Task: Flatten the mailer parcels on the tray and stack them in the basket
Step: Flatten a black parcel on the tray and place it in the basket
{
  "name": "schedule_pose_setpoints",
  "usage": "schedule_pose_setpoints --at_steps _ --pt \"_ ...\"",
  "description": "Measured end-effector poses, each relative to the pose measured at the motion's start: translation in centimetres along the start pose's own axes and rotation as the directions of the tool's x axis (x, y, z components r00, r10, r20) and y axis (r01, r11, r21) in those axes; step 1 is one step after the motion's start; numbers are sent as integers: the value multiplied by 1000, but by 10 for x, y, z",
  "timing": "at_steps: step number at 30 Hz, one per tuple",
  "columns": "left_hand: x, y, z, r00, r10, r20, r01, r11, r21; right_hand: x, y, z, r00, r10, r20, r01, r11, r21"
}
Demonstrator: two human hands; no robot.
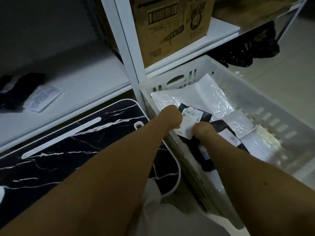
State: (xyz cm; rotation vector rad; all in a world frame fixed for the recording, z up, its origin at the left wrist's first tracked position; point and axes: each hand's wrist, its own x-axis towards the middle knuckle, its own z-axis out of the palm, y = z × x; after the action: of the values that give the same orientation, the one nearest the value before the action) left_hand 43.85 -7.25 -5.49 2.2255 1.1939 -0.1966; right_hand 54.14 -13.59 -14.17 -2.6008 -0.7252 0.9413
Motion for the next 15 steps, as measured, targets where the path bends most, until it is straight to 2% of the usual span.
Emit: schedule_pose_setpoints --at_steps 1,2,3,4,6,7,9,10,12,15 --pt "2 -4 2 1000 29 1 -29 997 66 -4 -1 3 993 10 -120 -21 996 -88" --pt "5 -6 3 999 43 -3 -42 998 52 -7 -2 8 959 -59 -276 20 989 -145" --pt "6 -11 5 997 67 -34 -65 996 56 -15 -4 10 917 -158 -366 72 968 -239" --pt "5 -14 5 994 70 -80 -67 997 41 -15 -1 12 878 -289 -382 154 925 -346" --pt "4 -15 6 993 47 -112 -49 999 -12 -15 3 15 845 -498 -194 335 777 -533" --pt "3 -14 5 990 52 -128 -57 998 -36 -12 6 18 850 -521 -70 388 712 -585" --pt "0 -14 1 993 44 -109 -53 996 -78 -8 13 26 884 -445 142 442 698 -564" --pt "-1 -14 1 994 47 -95 -54 996 -75 -5 18 30 895 -400 200 440 708 -552" --pt "-4 -16 1 988 78 -131 -91 991 -94 -3 20 35 902 -323 287 432 679 -594" --pt "-7 -21 6 979 115 -166 -136 984 -119 -2 20 38 907 -260 331 419 640 -645"
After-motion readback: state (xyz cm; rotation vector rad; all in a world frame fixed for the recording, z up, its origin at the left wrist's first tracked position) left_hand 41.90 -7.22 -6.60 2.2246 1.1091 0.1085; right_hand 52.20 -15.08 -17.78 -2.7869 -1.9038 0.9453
